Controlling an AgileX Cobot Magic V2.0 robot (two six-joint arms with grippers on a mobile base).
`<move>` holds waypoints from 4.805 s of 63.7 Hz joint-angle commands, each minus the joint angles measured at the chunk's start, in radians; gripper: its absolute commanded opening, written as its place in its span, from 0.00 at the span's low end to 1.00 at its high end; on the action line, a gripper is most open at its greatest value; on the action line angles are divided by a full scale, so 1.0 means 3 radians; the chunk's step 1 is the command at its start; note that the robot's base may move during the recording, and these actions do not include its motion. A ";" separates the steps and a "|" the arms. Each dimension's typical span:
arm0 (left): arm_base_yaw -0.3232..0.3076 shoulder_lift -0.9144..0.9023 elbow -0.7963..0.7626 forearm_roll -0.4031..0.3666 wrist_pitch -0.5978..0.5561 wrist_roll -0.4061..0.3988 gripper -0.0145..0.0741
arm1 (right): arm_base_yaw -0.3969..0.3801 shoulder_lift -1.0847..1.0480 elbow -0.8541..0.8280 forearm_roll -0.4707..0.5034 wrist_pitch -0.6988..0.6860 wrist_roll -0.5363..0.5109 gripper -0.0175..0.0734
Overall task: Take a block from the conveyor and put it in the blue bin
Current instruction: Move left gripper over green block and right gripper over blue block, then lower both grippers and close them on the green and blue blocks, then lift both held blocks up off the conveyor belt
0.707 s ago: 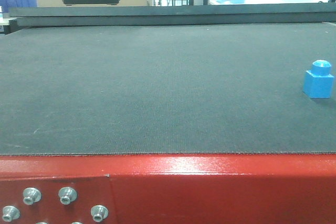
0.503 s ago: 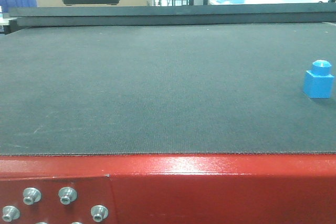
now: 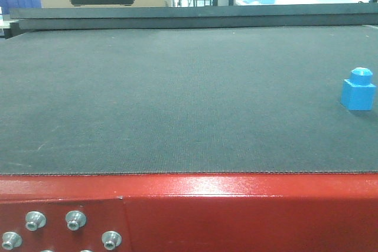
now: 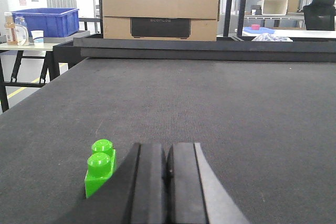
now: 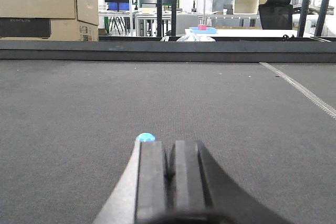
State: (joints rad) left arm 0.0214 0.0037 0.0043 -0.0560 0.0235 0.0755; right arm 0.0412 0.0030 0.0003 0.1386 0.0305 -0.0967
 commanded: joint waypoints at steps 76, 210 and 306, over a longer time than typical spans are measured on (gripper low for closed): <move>-0.0341 0.1588 -0.2722 -0.0014 0.1977 -0.0025 0.83 | 0.0133 0.2092 -0.2698 0.0007 0.1612 0.0000 0.82; -0.0269 0.2393 -0.3297 0.0004 0.2918 -0.0031 0.83 | 0.0316 0.5774 -0.4328 -0.0227 0.2664 0.0322 0.01; 0.0653 0.5752 -0.3950 0.0488 0.2315 0.0186 0.83 | 0.0933 0.4317 -0.3647 -0.0134 0.2133 0.0322 0.01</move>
State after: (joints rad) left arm 0.2147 1.7284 -1.1737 0.1033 0.7508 0.1307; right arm 0.3189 1.3091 -1.0964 0.1015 0.7035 0.0000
